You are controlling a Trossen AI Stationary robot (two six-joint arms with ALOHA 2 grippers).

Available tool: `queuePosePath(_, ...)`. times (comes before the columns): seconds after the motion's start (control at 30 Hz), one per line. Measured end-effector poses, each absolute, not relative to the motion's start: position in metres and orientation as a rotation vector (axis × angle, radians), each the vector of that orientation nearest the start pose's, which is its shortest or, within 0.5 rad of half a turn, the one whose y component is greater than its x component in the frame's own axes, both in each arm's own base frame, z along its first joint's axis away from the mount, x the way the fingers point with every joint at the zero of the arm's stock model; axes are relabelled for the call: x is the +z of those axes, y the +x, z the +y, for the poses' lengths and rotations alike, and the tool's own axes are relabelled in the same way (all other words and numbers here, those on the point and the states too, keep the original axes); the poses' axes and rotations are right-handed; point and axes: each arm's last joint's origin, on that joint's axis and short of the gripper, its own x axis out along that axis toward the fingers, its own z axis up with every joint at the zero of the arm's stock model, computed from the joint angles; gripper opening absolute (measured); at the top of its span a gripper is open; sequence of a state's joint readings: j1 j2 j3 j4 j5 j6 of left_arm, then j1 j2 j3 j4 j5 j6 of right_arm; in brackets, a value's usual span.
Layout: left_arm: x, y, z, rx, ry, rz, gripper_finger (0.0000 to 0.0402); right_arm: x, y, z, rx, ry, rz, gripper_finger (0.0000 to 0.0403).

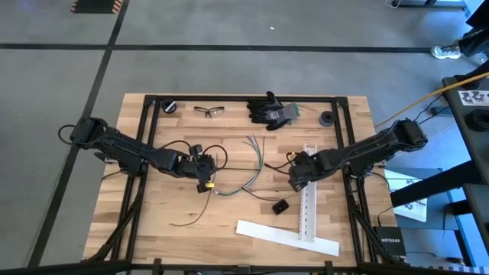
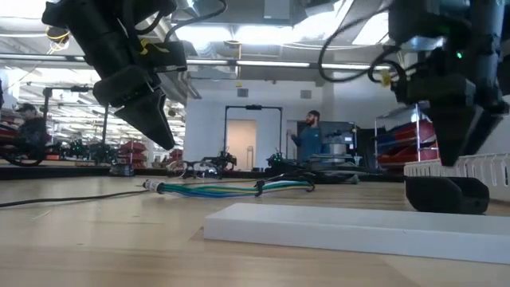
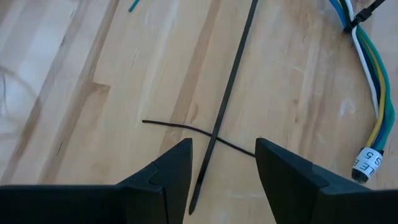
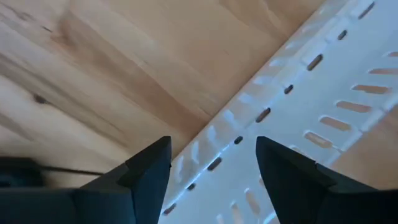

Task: Ziptie cables
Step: Put the ziptied cable wires into the white cable duct

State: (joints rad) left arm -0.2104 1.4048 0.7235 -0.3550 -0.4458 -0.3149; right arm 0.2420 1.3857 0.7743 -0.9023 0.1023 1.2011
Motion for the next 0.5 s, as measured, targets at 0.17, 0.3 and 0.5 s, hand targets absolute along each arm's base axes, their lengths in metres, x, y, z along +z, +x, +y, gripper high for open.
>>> queuePosePath(0.17, 0.176, 0.25, -0.042, 0.356, 0.047, 0.925, 0.0157, 0.157, 0.205, 0.048, -0.689, 0.687, 1.294, 0.0166)
queuePosePath(0.3, 0.176, 0.249, -0.047, 0.341, 0.049, 0.919, 0.0157, 0.157, 0.214, 0.05, -0.544, 0.63, 1.233, 0.0056)
queuePosePath(0.5, 0.177, 0.25, -0.052, 0.317, 0.058, 0.9, 0.0157, 0.161, 0.227, 0.052, -0.297, 0.365, 1.149, 0.0019)
